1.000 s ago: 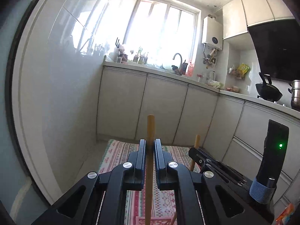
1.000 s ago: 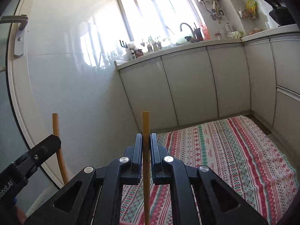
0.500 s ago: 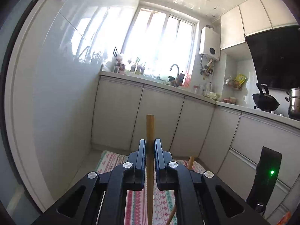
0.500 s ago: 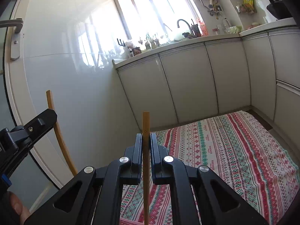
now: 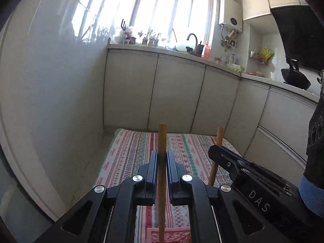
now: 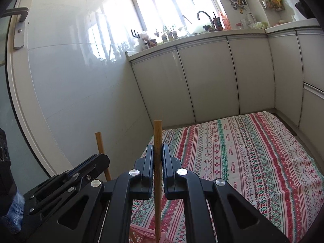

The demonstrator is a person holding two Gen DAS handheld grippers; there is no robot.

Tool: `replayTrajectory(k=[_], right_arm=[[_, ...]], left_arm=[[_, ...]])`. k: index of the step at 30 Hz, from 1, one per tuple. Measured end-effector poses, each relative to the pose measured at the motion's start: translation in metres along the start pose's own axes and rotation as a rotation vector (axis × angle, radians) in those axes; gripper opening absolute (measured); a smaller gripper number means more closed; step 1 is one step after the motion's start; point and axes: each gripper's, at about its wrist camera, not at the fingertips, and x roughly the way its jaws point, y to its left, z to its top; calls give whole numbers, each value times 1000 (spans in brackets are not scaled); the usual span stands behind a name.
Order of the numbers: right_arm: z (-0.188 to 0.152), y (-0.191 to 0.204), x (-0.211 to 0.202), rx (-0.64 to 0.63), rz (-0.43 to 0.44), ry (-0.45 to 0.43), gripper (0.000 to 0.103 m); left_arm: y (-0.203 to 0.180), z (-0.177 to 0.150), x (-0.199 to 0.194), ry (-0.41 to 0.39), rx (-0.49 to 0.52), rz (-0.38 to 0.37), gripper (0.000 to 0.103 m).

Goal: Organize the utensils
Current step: 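Lift both held chopsticks upright and carry them toward the pink basket, then lower both chopsticks into the pink basket and open both tools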

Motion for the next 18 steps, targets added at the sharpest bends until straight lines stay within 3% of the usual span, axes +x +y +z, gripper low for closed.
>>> replayTrajectory(k=[2,4,6,8,15,18], right_arm=[[1,-2,-3,10,5,10,9],[5,-5,-7,25,8,31,13],[10,-9,-15,43,15,48,24],[15,-13,-28,54,14,60,34],[24,-36,-83,83,-70,189,38],[20,-54,-109,128,-107,240,48]], left_arm=[[4,1,3,38,-27,5,13],[5,2,3,84,-44,-1,34],[3,2,-1,106,-44,18,44],[-2,1,-6,144,-30,15,48],[-22,-1,-43,262,2,15,70],[-32,-8,-60,330,18,11,81]])
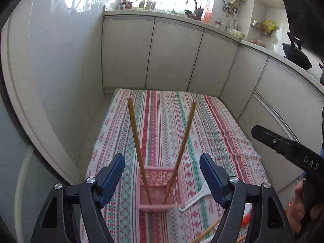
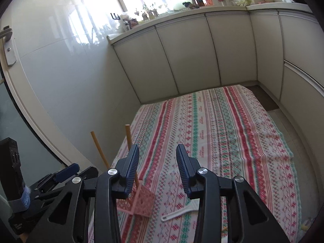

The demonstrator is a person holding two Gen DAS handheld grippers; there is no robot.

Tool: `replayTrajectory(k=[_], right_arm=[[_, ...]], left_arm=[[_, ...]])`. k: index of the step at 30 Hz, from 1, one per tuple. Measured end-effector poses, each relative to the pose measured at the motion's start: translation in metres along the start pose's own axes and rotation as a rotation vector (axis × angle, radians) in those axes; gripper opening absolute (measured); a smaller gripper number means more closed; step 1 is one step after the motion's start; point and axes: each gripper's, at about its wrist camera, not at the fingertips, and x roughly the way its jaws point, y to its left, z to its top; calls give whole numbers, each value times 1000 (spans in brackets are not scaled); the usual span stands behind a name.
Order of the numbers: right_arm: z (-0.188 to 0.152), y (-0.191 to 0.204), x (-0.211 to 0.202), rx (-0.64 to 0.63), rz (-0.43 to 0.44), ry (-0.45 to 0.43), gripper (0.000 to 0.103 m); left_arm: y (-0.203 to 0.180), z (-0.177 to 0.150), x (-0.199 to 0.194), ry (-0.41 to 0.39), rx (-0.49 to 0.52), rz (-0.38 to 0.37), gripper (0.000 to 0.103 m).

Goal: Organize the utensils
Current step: 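Lower both chopsticks into the pink basket and open both tools, then move both tools back to the remaining chopsticks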

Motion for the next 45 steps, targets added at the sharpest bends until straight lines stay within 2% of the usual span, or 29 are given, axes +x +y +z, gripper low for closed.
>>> replayTrajectory(k=[6,13,17,21,25,32,35,36,37,40,42,45], right_arm=[[-27,-35,-28,44,-66,105,54],[-62,-75,-38,104,-147,236,63],[-81,-102,-33,158,-184,356,63],[-99,-127,-31,188,-251,443,63],[-115,-152,-28,251,-276,518,63],[-147,-175,-17,311,-291,651,63],[-157,-188,-17,371,-282,678,63],[-159,-192,-17,394,-278,682,63],[-160,-196,-19,415,-271,682,63],[-161,-204,-22,461,-268,678,63],[-163,-206,-23,471,-267,679,62],[-165,-209,-24,476,-266,687,59]], left_arm=[[-19,-36,-8,122,42,22,84],[-43,-71,7,245,100,18,84],[-63,-89,19,300,173,7,84],[-82,-105,35,371,241,-27,84],[-99,-116,50,421,290,-39,84],[-121,-121,88,497,303,-79,83],[-134,-120,112,515,317,-98,66],[-137,-119,119,521,314,-104,58],[-139,-119,127,528,305,-111,50],[-142,-117,150,569,243,-152,35],[-146,-117,161,587,209,-194,29],[-159,-117,170,584,237,-204,28]])
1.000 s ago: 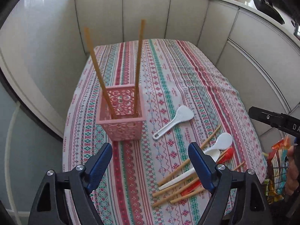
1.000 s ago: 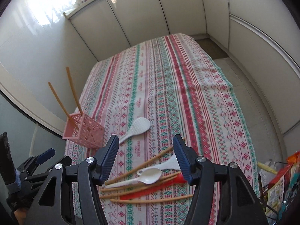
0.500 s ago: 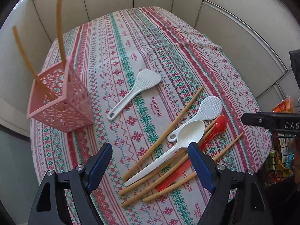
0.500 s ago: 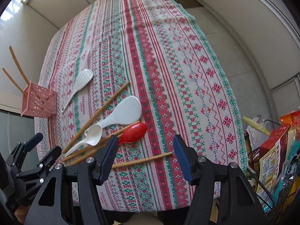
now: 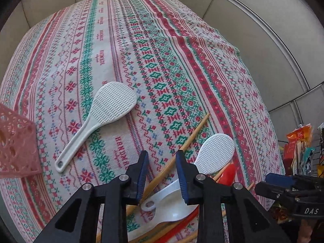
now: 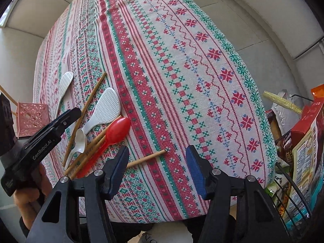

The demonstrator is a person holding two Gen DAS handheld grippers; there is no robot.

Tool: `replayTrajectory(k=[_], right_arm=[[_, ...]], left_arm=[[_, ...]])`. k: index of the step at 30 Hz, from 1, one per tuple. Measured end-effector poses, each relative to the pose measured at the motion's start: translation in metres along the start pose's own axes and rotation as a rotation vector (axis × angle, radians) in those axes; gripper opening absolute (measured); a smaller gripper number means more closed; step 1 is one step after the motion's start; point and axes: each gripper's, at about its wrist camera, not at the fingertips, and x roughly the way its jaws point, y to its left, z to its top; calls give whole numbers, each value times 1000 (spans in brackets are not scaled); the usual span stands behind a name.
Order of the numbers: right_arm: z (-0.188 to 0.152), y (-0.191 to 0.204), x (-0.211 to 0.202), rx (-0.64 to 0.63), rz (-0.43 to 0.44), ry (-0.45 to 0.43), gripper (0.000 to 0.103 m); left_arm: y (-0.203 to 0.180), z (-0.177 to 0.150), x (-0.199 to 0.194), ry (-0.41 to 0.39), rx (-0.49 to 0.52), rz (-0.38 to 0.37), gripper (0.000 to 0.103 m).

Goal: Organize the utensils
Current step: 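Move both tools back to the remaining chopsticks, then close the left tool on a chopstick while the right tool grasps another chopstick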

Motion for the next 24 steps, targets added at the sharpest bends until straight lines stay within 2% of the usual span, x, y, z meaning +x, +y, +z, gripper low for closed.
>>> replayTrajectory(k=[3,5,6,8,13,19,24], right_arm=[[-1,-2,2,4,-3,11,56],[1,-3,3,5,1,17,55],[1,-2,4,6,4,21,55],[1,0,7,10,14,31,54],[1,9,14,11,40,54,50],[-3,22,32,36,111,122,39],[-1,38,35,38,80,77,36]], left_arm=[[-11,4,6,-3,43,2,25],[-18,5,8,-5,72,30,22],[-20,4,9,-4,86,42,15],[-22,3,9,-1,101,58,13],[-1,-2,2,19,37,77,10],[35,-15,-14,64,-54,127,6],[63,-29,-25,112,-74,134,7]])
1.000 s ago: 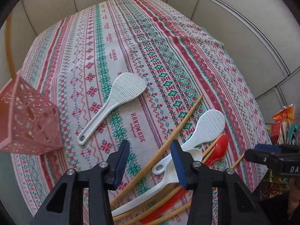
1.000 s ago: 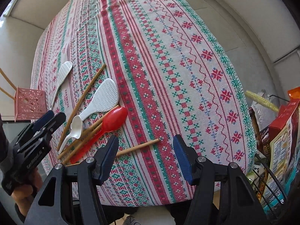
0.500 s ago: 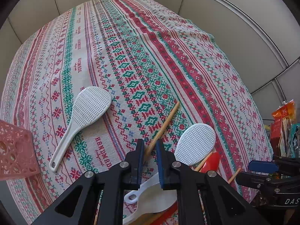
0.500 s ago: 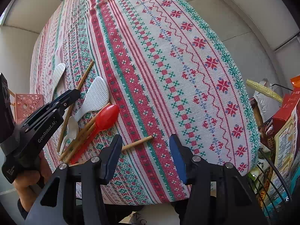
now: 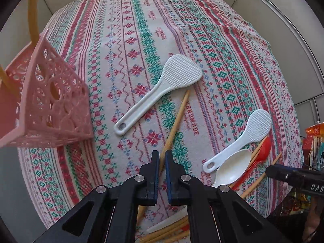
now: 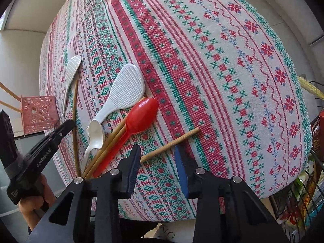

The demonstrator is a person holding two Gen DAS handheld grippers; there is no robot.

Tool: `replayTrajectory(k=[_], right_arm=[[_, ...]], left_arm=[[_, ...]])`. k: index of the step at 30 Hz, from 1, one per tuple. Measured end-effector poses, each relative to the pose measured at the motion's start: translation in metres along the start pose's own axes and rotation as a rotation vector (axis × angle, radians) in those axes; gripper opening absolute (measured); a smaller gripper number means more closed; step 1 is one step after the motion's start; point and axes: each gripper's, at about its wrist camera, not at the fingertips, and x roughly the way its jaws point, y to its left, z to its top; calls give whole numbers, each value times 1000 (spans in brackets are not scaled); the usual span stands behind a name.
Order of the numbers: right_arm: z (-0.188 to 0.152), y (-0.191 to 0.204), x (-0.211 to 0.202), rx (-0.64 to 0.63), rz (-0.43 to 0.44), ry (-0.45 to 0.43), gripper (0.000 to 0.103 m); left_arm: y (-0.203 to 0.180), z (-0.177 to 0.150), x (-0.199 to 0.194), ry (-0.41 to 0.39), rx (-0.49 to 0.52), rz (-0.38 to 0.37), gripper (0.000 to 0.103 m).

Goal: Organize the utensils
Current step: 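Close the left tool on a chopstick while the right tool grasps another chopstick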

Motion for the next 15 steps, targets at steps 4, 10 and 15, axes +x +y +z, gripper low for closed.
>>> replayTrajectory(k=[4,10,15], right_arm=[[3,22,6,-39,-50,-47,31],[12,43,11,-78,-106,-109,21],[25,44,13,-76,-74,-124,13]], left_arm=[[9,-5,-2,-12,19,-14,11],[6,7,2,-49,25,-21,17],[4,18,4,-58,-8,-25,16]])
